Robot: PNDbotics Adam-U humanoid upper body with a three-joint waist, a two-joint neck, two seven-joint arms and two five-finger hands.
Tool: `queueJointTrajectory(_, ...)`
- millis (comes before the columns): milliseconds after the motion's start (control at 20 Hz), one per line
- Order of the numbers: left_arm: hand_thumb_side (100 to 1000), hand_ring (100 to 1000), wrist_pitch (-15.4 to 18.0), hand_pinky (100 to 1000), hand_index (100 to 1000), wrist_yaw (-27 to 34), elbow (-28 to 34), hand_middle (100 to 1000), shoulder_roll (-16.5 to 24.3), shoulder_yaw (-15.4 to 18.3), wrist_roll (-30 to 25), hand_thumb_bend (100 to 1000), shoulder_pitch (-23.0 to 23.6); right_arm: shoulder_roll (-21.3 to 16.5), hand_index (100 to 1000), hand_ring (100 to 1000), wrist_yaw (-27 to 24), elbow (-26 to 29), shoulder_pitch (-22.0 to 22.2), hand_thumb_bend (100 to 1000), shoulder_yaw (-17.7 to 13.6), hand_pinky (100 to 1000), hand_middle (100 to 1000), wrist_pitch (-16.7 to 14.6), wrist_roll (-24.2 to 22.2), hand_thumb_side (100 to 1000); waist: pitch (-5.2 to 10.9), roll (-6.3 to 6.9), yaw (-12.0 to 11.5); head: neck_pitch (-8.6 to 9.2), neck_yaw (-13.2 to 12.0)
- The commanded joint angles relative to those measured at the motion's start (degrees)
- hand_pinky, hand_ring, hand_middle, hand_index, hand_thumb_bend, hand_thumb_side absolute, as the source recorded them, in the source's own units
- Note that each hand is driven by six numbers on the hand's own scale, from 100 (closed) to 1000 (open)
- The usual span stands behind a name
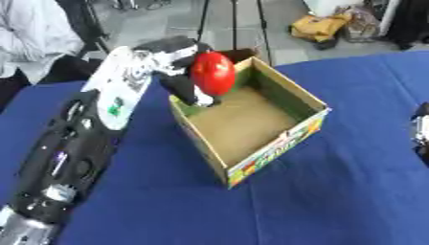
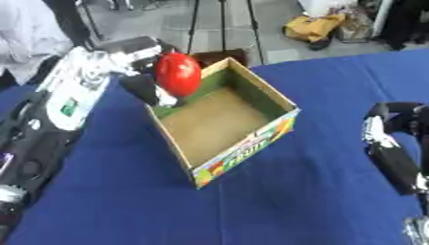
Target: Pick up objects on the table and place them in the box.
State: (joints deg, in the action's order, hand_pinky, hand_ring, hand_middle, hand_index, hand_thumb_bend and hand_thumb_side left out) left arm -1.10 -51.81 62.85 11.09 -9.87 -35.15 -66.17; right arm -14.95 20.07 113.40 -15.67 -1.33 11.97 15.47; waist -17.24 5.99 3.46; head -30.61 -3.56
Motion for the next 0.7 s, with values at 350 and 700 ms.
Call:
queueJointTrajectory(350,349,491,0.3,100,713,-4.8,-5.8,616,-3.3,1.5,3.4,100,-2.8,-0.7,644,510,-0.4,1.2,-1.7,100,0.5,732,407,-0.4,-0.8,488,-0.43,0.47,2.2,1.44,-1.6)
queueJointTrajectory(700,365,499,3.8,100,700,-13.0,-10.9,579,-5.4,1.8,6.6,100,-3.1,-0.4,644,510,-0.4,1.2,-2.0,100,0.6,732,408,-0.5,-1.0,487,-0.42,0.76,3.2,1.49,-1.9)
